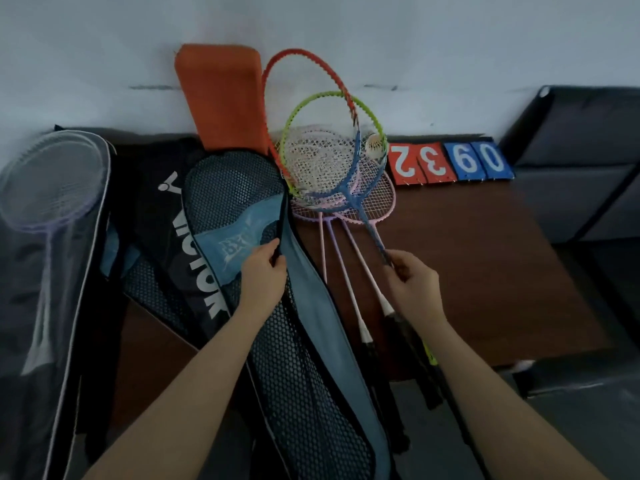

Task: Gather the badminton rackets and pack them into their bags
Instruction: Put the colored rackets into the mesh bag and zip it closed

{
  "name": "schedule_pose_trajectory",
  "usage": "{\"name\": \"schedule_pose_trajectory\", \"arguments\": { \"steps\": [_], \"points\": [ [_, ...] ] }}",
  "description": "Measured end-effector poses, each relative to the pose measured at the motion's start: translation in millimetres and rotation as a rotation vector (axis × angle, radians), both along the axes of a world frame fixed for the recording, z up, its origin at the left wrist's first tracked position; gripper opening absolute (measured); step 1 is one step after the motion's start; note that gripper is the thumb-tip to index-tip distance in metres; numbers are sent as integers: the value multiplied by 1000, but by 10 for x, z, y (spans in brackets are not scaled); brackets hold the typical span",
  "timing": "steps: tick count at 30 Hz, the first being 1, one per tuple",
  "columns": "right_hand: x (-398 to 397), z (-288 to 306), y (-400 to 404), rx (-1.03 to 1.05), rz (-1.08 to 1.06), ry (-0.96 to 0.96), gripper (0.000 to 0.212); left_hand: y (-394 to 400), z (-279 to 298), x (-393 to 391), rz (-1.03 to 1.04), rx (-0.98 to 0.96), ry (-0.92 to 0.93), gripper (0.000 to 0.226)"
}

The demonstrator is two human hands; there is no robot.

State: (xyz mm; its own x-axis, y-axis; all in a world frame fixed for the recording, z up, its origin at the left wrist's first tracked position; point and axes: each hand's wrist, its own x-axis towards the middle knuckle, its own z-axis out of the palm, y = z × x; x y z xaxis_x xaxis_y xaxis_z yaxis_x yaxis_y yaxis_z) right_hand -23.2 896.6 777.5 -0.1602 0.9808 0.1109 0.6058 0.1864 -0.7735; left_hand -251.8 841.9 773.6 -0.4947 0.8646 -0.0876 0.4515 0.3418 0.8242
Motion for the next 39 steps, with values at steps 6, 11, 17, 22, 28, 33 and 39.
{"name": "schedule_pose_trajectory", "arguments": {
  "steps": [6,11,17,22,28,33,39],
  "points": [
    [165,-193,-232,-130,23,-95,17,-9,-22,46,38,-54,-19,40],
    [114,-366,-271,-140,42,-263,17,-119,-95,-6,80,-33,-23,40],
    [29,-476,-212,-114,80,-507,10,-53,-106,15,110,11,-15,38],
    [-163,-440,29,-69,44,-491,29,-49,-189,34,137,-4,-47,39],
    [-707,-487,535,-156,-135,-347,55,-1,-247,97,101,-21,-12,43],
    [-944,-572,850,-193,-272,-356,60,29,-327,91,64,-35,92,42],
    [-1016,-598,1028,-224,-417,-163,38,64,-324,74,54,-38,101,39]
  ]
}}
